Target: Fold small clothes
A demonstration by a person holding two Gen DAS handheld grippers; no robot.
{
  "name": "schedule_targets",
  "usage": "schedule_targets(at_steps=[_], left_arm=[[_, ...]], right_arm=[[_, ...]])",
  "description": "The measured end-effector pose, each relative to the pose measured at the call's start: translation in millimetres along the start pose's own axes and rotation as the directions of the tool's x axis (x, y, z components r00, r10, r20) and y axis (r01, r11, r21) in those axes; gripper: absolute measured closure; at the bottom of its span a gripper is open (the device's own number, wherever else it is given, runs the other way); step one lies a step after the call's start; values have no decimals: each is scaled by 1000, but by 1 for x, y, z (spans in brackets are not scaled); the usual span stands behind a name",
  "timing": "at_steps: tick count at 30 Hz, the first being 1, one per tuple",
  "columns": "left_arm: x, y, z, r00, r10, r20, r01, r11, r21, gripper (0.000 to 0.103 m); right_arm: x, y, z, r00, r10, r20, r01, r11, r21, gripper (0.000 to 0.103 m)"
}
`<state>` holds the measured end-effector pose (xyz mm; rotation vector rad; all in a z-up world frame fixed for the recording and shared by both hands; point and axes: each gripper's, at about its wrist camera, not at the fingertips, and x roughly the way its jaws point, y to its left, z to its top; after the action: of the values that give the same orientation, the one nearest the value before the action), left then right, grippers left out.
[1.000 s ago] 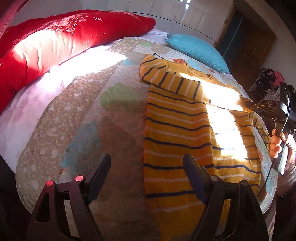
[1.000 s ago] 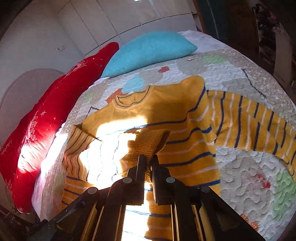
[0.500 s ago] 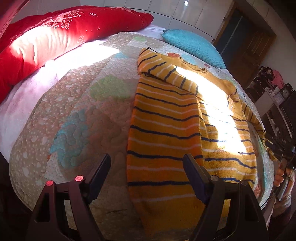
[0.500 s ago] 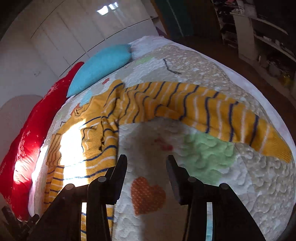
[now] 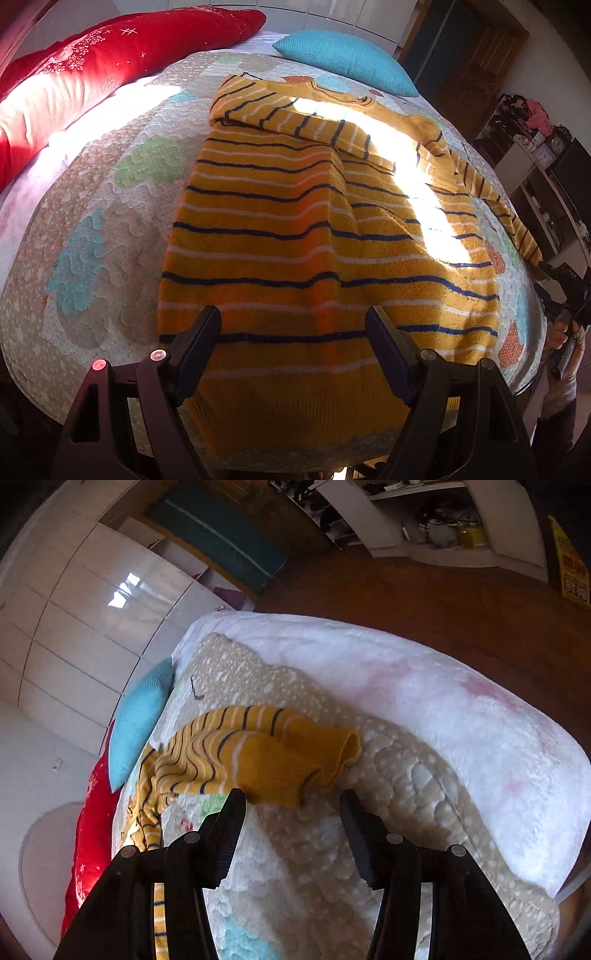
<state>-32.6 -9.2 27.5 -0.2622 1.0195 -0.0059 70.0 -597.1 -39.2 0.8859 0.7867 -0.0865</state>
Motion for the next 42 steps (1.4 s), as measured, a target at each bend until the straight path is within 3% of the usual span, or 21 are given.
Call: schedule_targets(at_steps=[2,3,4,5,6,11,14,15,16,18,22,26,28,32,35,36,37,38,40,42], left_arm=[[-2,-3,-1,1000,2,-4,-2,1000,10,24],[-2,-4,-2,1000,4,-4,-4,1000,14,24],[-3,-5,-2,1000,7,-5,-7,1000,15,24],[-3,-5,-3,1000,9,-7,-9,1000,13,24],[-2,-4,-3,1000,8,-12,-8,1000,9,24],[-2,-3,-4,1000,-5,-22,4,1000,-8,24],[-1,-4,-4,1000,-8,-21,8,1000,-6,24],[0,-4,-5,1000,-10,-24,10,1000,-4,24],[0,-5,-6,1000,-11,-26,11,1000,-1,24],[0,-7,-6,1000,-13,-29,13,1000,8,24],[1,-8,-6,999,-10,-33,10,1000,14,24],[6,-14,-4,999,-9,-40,10,1000,15,24],[8,-21,-5,999,-21,-47,22,999,24,24],[8,-36,-9,998,-31,-57,35,997,71,24],[3,-38,-12,999,-27,-47,31,996,82,24],[2,-35,-12,999,-29,-43,33,997,76,24],[0,-32,-12,999,-32,-39,35,997,68,24],[-1,-28,-12,999,-35,-36,37,998,57,24],[-4,-19,-12,999,-41,-31,42,999,35,24],[-7,-10,-11,998,-54,-26,54,998,15,24]], right_arm=[[4,1,8,1000,13,11,-13,1000,26,45],[4,2,11,1000,23,16,-23,999,32,50],[6,3,16,999,34,22,-34,999,37,77],[7,6,22,999,47,15,-47,998,31,97],[8,12,29,999,53,1,-53,998,20,97],[-38,44,54,988,113,104,-106,992,-63,97],[-51,37,58,987,92,130,-86,995,-50,95],[-48,28,57,991,43,129,-38,999,-37,91],[-42,18,57,993,-18,116,21,1000,-20,80],[-38,-11,53,992,-96,84,92,994,52,75],[-63,-57,34,996,-29,88,14,986,165,64],[-68,-58,18,995,73,64,-82,985,155,49],[-56,-52,13,993,117,34,-121,981,150,48],[-21,-40,21,992,123,12,-123,976,177,42],[-3,-32,39,996,59,61,-69,980,184,43],[1,-29,44,997,35,71,-48,980,191,48],[6,-26,50,998,21,67,-34,980,197,76],[11,-21,54,998,22,52,-32,981,193,97],[13,3,61,999,-9,38,4,992,128,97],[6,47,61,998,-33,51,33,999,-14,97]])
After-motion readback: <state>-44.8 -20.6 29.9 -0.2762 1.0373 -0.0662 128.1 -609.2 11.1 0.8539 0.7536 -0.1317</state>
